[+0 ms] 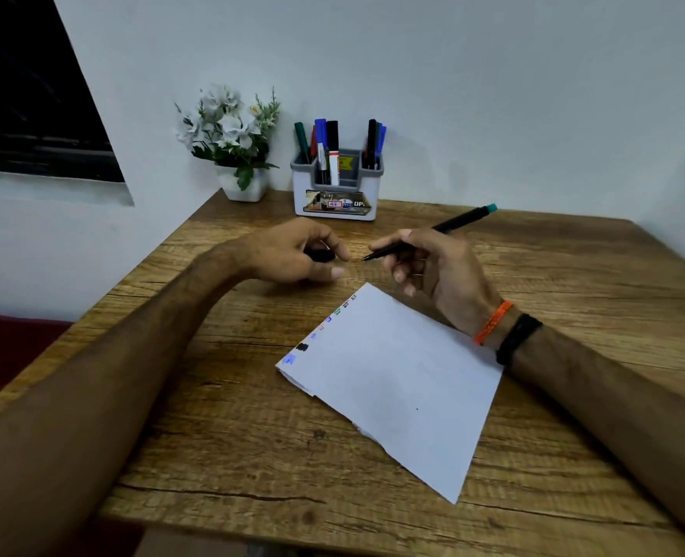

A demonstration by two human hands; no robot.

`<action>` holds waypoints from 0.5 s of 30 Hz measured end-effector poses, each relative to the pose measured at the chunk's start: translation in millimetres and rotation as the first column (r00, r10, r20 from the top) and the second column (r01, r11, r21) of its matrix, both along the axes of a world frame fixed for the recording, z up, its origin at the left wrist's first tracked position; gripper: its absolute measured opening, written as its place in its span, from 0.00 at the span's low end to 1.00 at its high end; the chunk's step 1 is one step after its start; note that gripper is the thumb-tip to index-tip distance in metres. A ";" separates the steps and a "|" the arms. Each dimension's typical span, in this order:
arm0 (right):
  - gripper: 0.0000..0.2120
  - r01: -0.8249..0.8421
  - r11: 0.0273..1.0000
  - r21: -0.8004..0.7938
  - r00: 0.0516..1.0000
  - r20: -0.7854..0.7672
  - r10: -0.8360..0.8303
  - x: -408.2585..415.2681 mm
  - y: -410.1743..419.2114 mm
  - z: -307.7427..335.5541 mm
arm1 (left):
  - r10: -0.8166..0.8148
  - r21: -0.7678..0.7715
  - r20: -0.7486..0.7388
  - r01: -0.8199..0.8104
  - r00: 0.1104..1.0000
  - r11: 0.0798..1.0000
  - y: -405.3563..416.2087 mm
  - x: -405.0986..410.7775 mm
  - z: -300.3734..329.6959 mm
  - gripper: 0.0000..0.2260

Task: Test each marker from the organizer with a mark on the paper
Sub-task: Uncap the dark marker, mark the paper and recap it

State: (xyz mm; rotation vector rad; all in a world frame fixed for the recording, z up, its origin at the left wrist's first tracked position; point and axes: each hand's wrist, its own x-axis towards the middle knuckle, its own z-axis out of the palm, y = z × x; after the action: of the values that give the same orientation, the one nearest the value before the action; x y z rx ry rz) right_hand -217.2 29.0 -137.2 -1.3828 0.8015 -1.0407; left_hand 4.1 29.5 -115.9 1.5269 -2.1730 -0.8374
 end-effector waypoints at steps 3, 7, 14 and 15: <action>0.20 -0.030 0.999 0.037 0.999 0.025 0.029 -3.7 -3.2 0.8 | -0.013 -0.058 -0.011 0.013 1.000 0.998 -0.3 -1.6 -1.6 0.09; 0.18 0.014 1.000 0.013 0.999 0.051 -0.015 -5.8 -3.4 2.1 | -0.034 -0.131 -0.091 0.022 0.995 0.991 2.2 -6.2 0.2 0.10; 0.07 0.169 0.984 -0.048 0.985 0.025 -0.168 -6.1 2.0 7.8 | -0.005 -0.153 -0.313 -0.045 0.950 0.987 -4.0 -7.6 -5.5 0.07; 0.07 0.172 0.984 -0.053 0.985 0.026 -0.171 -6.2 1.7 7.9 | -0.001 -0.149 -0.331 -0.052 0.943 0.987 -4.4 -8.2 -6.2 0.06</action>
State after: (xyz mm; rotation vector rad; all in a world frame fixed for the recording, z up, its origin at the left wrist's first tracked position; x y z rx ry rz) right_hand -223.5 30.8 -129.3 -1.3645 0.8939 -1.2175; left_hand -4.1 25.1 -122.1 1.2354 -1.9203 -0.8267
